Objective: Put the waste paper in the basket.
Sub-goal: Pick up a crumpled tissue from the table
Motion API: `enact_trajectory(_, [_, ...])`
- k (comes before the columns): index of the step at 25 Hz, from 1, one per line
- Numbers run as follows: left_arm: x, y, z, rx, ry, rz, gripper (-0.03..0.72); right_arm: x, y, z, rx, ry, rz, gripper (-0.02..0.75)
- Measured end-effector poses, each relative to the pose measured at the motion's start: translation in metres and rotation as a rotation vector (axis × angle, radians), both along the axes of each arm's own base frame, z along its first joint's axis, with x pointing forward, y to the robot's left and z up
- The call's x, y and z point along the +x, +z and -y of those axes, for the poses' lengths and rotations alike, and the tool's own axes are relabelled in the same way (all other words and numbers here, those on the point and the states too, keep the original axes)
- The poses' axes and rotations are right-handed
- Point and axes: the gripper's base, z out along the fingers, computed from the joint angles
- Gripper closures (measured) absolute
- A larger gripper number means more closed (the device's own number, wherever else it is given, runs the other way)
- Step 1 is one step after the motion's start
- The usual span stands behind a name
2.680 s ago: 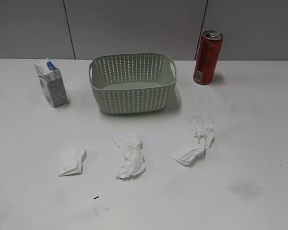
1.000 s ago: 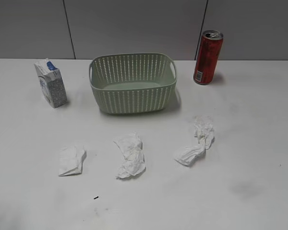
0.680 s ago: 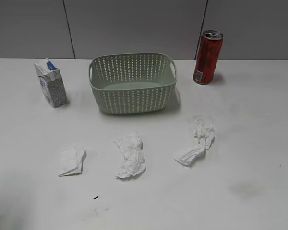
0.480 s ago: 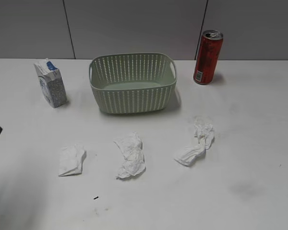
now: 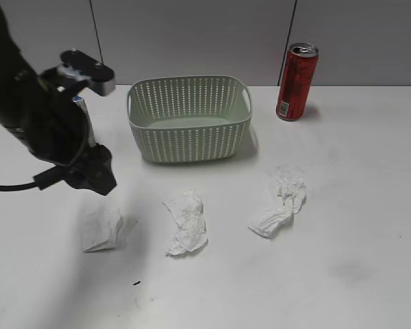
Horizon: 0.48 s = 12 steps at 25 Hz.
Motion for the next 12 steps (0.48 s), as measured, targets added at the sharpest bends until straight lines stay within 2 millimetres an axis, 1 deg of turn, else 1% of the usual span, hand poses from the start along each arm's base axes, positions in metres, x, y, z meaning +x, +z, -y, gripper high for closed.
enact_trajectory(2, [0.01, -0.014, 0.013, 0.021, -0.026, -0.029, 0.071, 0.0, 0.0, 0.0, 0.0, 0.0, 0.0, 0.166])
enact_trajectory(3, [0.015, -0.024, 0.019, 0.035, -0.035, -0.053, 0.072, 0.0, 0.0, 0.0, 0.0, 0.0, -0.001, 0.166])
enact_trajectory(4, [0.018, -0.032, 0.021, 0.044, -0.038, -0.07, 0.073, 0.0, 0.0, 0.0, 0.0, 0.0, -0.001, 0.166])
enact_trajectory(6, [0.022, -0.051, 0.023, 0.078, -0.047, -0.113, 0.073, 0.0, 0.0, 0.0, 0.0, 0.0, -0.001, 0.166])
enact_trajectory(9, [0.025, -0.073, 0.022, 0.14, -0.072, -0.156, 0.073, 0.0, 0.0, 0.0, 0.0, 0.0, -0.001, 0.166])
enact_trajectory(12, [0.027, -0.087, 0.02, 0.183, -0.093, -0.175, 0.073, 0.0, 0.0, 0.0, 0.0, 0.0, -0.001, 0.166])
